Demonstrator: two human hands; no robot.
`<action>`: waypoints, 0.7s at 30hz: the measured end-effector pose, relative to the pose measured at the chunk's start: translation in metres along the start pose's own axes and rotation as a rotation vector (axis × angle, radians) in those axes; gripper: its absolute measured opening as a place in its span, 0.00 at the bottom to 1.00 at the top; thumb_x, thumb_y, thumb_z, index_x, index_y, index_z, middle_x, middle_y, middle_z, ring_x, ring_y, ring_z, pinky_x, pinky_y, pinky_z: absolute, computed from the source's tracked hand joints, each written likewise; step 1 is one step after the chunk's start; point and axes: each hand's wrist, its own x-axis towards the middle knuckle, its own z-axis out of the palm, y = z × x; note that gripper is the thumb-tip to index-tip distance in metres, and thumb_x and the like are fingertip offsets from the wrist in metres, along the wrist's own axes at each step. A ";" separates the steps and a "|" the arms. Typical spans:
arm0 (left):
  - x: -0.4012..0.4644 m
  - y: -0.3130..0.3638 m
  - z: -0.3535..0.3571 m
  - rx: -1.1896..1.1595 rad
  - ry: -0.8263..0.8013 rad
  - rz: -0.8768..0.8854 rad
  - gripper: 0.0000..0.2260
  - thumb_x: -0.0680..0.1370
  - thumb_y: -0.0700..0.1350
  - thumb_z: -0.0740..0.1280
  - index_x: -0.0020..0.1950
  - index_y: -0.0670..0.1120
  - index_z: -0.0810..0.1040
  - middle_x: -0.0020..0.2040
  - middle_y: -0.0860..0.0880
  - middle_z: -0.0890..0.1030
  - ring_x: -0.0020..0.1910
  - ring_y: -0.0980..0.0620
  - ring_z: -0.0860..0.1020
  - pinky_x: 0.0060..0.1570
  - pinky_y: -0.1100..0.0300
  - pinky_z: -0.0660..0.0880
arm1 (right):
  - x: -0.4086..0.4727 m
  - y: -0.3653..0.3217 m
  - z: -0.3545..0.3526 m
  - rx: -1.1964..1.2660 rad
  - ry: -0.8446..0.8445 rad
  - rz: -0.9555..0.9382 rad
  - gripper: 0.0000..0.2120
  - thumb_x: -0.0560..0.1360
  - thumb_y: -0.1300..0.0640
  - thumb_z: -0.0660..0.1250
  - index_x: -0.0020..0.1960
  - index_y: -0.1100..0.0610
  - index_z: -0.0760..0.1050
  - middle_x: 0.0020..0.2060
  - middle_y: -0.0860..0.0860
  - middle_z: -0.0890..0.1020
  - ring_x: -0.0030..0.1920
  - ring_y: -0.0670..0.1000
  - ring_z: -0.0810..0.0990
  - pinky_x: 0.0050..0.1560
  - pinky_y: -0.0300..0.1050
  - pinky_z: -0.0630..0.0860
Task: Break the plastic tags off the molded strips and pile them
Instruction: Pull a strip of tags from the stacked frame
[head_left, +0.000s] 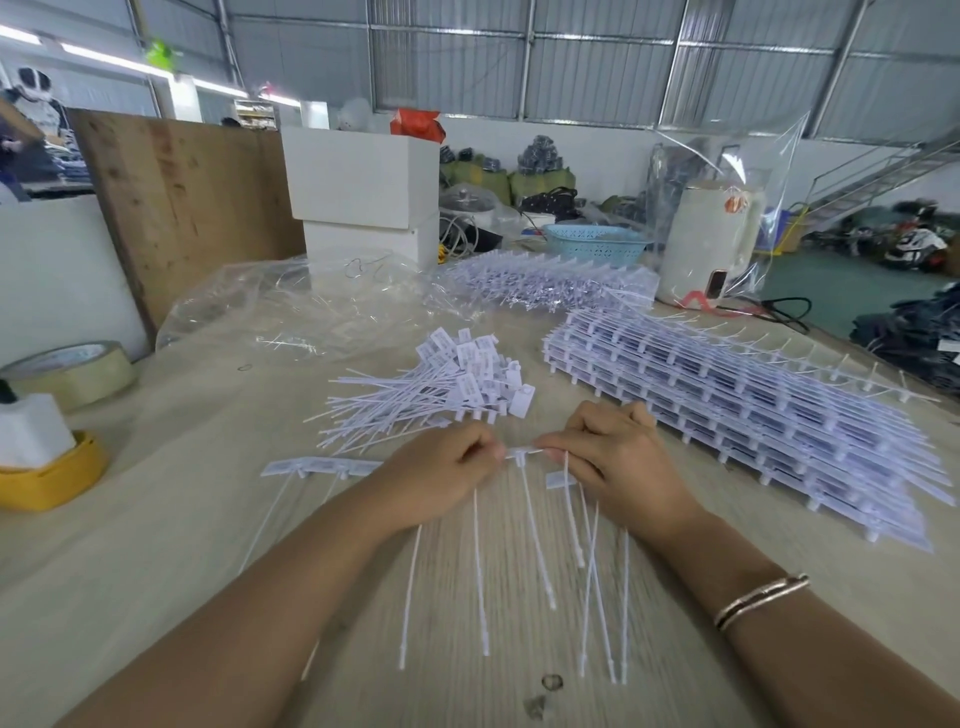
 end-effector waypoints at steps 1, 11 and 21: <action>0.000 0.000 0.000 0.001 0.018 0.007 0.08 0.79 0.53 0.60 0.41 0.56 0.72 0.41 0.51 0.79 0.40 0.52 0.75 0.42 0.56 0.70 | 0.000 0.000 0.000 0.013 -0.009 0.006 0.12 0.75 0.51 0.62 0.45 0.52 0.84 0.34 0.48 0.78 0.34 0.50 0.77 0.41 0.46 0.57; 0.001 0.004 -0.001 -0.073 0.078 0.063 0.06 0.77 0.49 0.67 0.41 0.53 0.73 0.41 0.48 0.77 0.38 0.54 0.72 0.39 0.60 0.66 | -0.002 0.005 0.006 0.289 -0.082 0.186 0.07 0.76 0.55 0.66 0.47 0.49 0.83 0.37 0.47 0.79 0.40 0.47 0.76 0.51 0.36 0.56; -0.001 0.010 -0.002 -0.050 0.109 0.146 0.07 0.77 0.47 0.67 0.41 0.55 0.71 0.38 0.51 0.76 0.36 0.53 0.72 0.37 0.58 0.66 | 0.001 0.003 0.005 0.517 -0.075 0.320 0.09 0.75 0.61 0.66 0.40 0.50 0.80 0.31 0.51 0.76 0.32 0.45 0.73 0.46 0.60 0.68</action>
